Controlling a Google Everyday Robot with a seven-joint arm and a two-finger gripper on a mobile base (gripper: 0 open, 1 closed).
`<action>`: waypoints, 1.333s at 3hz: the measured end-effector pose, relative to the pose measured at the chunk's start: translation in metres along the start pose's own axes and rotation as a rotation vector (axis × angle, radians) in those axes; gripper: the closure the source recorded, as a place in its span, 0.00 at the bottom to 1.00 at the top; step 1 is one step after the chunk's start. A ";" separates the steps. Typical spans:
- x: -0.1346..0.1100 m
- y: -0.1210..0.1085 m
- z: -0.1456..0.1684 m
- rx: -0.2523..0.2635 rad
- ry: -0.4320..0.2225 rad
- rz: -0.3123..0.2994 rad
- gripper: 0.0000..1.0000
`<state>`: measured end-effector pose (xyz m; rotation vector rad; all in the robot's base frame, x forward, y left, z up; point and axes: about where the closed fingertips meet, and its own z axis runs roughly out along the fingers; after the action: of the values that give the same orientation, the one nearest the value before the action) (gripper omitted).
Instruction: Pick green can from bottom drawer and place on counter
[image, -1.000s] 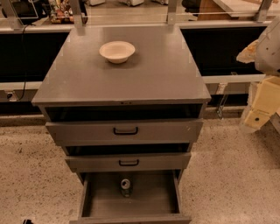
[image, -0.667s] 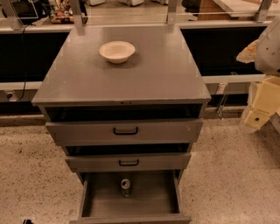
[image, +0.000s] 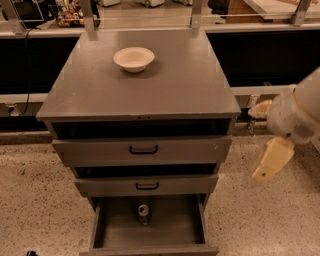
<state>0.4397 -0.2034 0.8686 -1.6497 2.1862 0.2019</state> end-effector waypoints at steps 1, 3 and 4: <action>0.020 0.015 0.036 -0.004 -0.036 0.054 0.00; 0.019 0.016 0.064 -0.043 -0.077 0.072 0.00; 0.018 0.048 0.130 -0.130 -0.221 0.095 0.00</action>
Offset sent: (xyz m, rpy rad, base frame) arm -0.0096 0.0022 -0.0401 0.0559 0.0156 -0.0290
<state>0.4187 -0.1606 0.7374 -1.5102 2.1218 0.5369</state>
